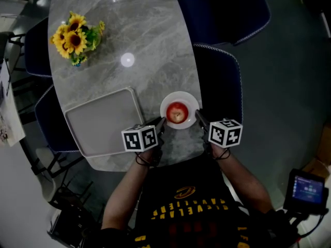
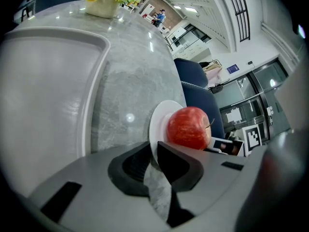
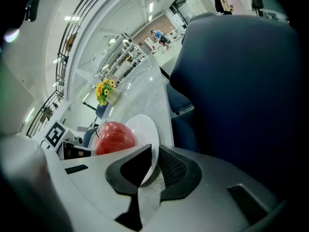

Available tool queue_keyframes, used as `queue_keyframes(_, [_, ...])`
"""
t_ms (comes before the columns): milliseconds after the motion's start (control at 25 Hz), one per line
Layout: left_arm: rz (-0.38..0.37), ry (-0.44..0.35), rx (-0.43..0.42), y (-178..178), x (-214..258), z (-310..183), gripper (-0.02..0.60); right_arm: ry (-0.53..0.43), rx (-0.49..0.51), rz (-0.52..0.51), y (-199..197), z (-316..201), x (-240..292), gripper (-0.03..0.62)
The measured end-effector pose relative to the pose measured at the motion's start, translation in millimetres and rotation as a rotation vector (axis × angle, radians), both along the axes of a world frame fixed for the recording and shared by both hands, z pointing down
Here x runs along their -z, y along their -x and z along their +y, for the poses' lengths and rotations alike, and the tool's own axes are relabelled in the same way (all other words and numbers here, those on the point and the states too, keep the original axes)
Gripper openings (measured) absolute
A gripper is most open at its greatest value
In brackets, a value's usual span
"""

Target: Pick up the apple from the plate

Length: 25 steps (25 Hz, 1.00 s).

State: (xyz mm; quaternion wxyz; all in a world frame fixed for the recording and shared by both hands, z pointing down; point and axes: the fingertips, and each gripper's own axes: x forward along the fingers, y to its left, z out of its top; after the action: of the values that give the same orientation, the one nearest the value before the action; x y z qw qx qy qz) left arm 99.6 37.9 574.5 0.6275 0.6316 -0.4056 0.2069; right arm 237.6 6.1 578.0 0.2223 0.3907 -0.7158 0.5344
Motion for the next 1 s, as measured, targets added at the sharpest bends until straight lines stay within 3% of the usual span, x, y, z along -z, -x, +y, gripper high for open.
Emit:
queue_keyframes(720, [0.011,-0.005,0.073,0,5,8,0.037,-0.070,-0.010,0.019,-5,-7,6,0.048])
queue_keyframes(880, [-0.010,-0.030,0.069,2,12,9,0.037,-0.108,-0.004,0.036,-6,-7,14,0.048])
queue_keyframes(1000, [-0.054,-0.093,0.081,10,25,6,0.037,-0.172,0.017,0.069,-8,-8,27,0.048])
